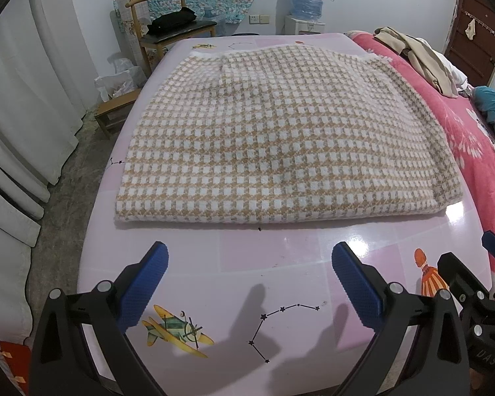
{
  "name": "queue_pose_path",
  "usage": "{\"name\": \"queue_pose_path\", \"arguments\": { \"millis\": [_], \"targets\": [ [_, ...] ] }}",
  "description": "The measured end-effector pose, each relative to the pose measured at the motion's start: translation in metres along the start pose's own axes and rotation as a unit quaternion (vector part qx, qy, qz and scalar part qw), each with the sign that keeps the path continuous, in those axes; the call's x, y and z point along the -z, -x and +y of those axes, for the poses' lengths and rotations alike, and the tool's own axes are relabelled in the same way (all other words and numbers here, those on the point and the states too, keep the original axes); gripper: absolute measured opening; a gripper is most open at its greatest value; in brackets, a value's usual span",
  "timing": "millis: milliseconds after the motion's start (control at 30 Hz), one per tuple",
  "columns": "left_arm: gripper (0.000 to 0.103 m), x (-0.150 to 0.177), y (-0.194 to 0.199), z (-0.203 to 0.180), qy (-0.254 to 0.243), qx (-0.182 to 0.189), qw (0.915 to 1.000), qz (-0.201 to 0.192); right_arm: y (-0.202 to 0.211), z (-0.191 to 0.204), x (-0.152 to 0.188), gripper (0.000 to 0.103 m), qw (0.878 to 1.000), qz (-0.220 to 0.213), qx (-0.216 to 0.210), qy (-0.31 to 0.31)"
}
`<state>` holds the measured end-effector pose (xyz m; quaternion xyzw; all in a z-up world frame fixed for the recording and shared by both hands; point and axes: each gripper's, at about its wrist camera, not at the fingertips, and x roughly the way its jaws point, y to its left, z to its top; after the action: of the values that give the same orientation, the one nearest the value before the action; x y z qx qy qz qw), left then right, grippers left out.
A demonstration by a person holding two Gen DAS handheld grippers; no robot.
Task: Fold large clothes
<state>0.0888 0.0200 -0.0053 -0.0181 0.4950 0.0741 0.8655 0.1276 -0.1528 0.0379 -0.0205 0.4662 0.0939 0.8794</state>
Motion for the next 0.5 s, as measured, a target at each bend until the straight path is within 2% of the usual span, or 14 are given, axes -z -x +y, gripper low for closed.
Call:
{"name": "queue_pose_path", "arguments": {
  "millis": [500],
  "targets": [
    [0.098, -0.0006, 0.0002, 0.0011, 0.000, 0.000, 1.0000, 0.000, 0.0004, 0.0006, -0.0008, 0.095, 1.000, 0.001, 0.001, 0.000]
  ]
}}
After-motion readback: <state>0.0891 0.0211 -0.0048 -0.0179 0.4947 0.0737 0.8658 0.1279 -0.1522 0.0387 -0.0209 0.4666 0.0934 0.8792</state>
